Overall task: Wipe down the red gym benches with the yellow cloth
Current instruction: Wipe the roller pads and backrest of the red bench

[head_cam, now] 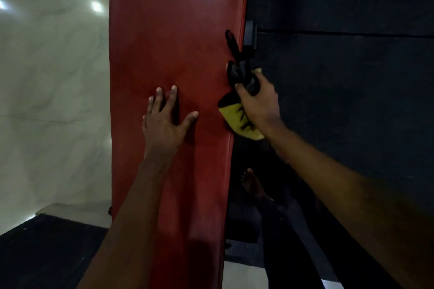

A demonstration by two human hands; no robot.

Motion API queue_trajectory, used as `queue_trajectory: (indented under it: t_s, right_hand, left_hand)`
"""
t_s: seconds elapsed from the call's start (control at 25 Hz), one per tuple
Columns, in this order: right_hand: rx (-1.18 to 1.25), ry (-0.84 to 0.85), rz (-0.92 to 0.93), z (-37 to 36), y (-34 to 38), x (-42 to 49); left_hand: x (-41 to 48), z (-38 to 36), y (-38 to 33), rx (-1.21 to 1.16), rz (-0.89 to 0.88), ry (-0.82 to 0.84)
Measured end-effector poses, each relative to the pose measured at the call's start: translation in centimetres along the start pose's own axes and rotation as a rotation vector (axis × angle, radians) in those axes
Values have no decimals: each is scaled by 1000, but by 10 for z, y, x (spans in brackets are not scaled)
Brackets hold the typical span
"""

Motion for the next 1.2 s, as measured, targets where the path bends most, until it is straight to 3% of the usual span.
queue_trajectory:
  t_s: [0.16,0.36,0.52,0.64,0.8,0.92,1.2]
  right_hand:
    - [40,-57,-14,-4,10,-4]
    - [-20,12,-23,-20,-31,-67]
    - [-80,39,-11,-21,-46,-77]
    - [-25,-34,36,-16,-30,-49]
    - [-31,-146,92,-22,-14,-44]
    - [-87,-112,134,-30,-32,-80]
    - [-80,9,70,-47,-84,-152]
  left_hand:
    - [1,1,-1,-42,-2,108]
    - [7,2,0,-10,7,180]
    - [0,0,0,-19,-29,97]
    - [-28,-2,8,-46,-50,-21]
    - [-93,-18,44,51,46,52]
    - [-121,-24,70,81,126,134]
    - [-117,-29,77,21,115,158]
Point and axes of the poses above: each hand's wrist, its own x-axis towards the middle knuckle, its own z-axis out of the back of the hand, y = z × x, the point moved 4 cm from there along x, towards the middle knuckle
